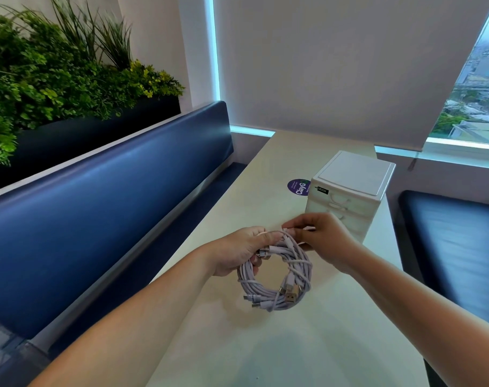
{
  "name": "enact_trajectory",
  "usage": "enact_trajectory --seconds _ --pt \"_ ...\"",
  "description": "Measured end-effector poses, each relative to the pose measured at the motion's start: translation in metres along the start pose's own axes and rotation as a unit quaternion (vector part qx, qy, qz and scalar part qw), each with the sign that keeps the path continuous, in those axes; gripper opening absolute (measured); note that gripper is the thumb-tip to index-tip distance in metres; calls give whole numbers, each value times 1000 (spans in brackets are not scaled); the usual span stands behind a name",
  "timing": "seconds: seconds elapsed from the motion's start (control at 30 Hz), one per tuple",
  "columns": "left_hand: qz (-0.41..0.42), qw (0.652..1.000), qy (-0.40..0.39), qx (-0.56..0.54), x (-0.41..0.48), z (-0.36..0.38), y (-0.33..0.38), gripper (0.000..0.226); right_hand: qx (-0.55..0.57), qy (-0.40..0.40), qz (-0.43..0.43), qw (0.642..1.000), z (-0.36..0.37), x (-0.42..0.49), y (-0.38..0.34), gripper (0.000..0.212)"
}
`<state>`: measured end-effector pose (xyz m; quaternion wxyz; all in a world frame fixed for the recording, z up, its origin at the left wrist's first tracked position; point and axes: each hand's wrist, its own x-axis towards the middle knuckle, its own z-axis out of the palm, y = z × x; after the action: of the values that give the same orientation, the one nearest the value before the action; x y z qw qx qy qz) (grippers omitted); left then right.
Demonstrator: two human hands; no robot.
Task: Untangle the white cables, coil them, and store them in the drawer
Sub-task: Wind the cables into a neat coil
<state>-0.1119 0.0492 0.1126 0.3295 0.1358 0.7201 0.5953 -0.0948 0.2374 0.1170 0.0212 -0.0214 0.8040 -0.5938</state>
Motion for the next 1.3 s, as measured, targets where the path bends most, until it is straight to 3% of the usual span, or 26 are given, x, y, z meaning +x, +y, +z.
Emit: enact_trajectory --seconds 0.33,0.47,0.6,0.73,0.87,0.97,1.17,1.3 --pt "-17 995 97 -29 8 8 -13 25 -23 27 -2 999 16 -8 19 19" --pt "-4 987 142 -70 12 16 -11 22 38 -19 6 999 28 -18 28 34" --pt "-4 989 131 -67 16 18 -12 21 91 -46 35 994 26 -20 27 29" --pt "-57 993 90 -60 15 14 -10 29 110 -69 53 990 22 -20 27 29" --pt "-101 995 22 -14 11 5 -5 49 97 -82 48 991 18 -18 26 42" --pt "-112 994 5 -14 10 2 -2 47 94 -85 37 991 17 -17 23 44" --pt "-74 991 76 -86 17 4 -15 30 80 -99 53 990 19 -14 23 43" --pt "-47 986 122 -104 20 4 -22 31 148 -86 119 978 17 -17 32 30"
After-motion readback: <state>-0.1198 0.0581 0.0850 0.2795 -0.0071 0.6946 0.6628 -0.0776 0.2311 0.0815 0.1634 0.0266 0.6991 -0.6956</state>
